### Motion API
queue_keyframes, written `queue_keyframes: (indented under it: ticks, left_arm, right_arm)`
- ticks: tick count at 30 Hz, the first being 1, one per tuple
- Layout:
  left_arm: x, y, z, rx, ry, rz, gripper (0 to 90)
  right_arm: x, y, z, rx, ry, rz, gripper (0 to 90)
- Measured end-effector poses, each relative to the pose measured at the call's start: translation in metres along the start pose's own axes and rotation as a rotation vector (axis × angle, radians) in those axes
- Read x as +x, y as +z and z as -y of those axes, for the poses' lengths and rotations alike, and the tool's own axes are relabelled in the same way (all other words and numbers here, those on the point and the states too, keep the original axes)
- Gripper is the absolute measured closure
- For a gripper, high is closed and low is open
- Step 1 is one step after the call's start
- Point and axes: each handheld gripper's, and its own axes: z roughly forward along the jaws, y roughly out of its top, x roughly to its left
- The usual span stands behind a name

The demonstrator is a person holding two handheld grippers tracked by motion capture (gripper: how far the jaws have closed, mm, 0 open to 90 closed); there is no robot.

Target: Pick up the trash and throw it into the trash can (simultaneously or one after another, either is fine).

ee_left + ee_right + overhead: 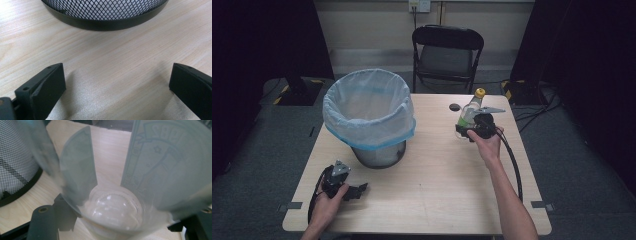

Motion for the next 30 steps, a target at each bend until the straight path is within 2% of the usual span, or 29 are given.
queue_keyframes:
  ticks: [9, 17, 20, 30]
  left_arm:
    - [0.000, 0.000, 0.000, 0.002, 0.000, 0.001, 0.1]
    - [0.000, 0.000, 0.000, 0.002, 0.000, 0.001, 0.1]
    - [0.000, 0.000, 0.000, 0.002, 0.001, 0.001, 0.1]
    - [0.000, 0.000, 0.000, 0.001, -0.001, 0.001, 0.1]
  right_arm:
    - [0.010, -0.015, -0.011, -0.054, -0.004, -0.023, 27.9]
    - [0.017, -0.021, -0.021, -0.084, -0.010, -0.047, 27.9]
    - [0.018, -0.024, -0.027, -0.104, 0.009, -0.064, 28.0]
    - [0.030, -0.035, -0.050, -0.180, -0.003, -0.100, 28.0]
